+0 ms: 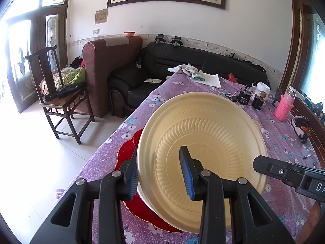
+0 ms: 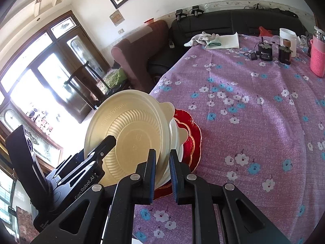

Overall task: Organize plates and bowls
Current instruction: 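Lower the beige bowl onto the stacked bowls with the left tool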

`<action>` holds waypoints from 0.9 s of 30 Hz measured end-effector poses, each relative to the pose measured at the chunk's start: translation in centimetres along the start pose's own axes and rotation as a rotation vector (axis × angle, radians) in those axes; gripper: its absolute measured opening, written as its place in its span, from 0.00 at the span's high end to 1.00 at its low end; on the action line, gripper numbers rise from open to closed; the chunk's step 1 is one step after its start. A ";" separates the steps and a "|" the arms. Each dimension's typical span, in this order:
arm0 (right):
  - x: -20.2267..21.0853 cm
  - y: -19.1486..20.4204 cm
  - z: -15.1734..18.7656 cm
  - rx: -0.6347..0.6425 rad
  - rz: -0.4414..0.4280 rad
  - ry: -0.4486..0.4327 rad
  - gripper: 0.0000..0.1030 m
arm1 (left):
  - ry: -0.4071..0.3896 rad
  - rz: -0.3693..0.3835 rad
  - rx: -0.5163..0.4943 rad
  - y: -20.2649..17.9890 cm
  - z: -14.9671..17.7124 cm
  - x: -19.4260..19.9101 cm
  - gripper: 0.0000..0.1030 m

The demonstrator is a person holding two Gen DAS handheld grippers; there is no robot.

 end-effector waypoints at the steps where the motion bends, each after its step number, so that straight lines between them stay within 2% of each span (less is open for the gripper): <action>1: -0.1 0.0 0.0 -0.002 -0.001 0.004 0.85 | 0.001 -0.002 -0.002 0.0 0.0 0.0 0.66; 12: -1.6 -0.5 -0.5 -0.108 -0.059 0.119 0.85 | 0.046 -0.025 -0.005 1.0 0.2 -1.1 0.66; 27: -2.8 -1.7 -0.5 -0.247 -0.102 0.201 0.84 | 0.077 -0.039 -0.009 1.2 0.1 -2.3 0.66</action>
Point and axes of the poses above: each gripper's, at about its wrist camera, not at the fingertips, and x roughly against the way its jaws point, y to its left, z to its underside, the point moved 1 cm from there along -x, roughly the way its jaws point, and after that the axes turned 9 degrees about -y, right-handed, at the moved point
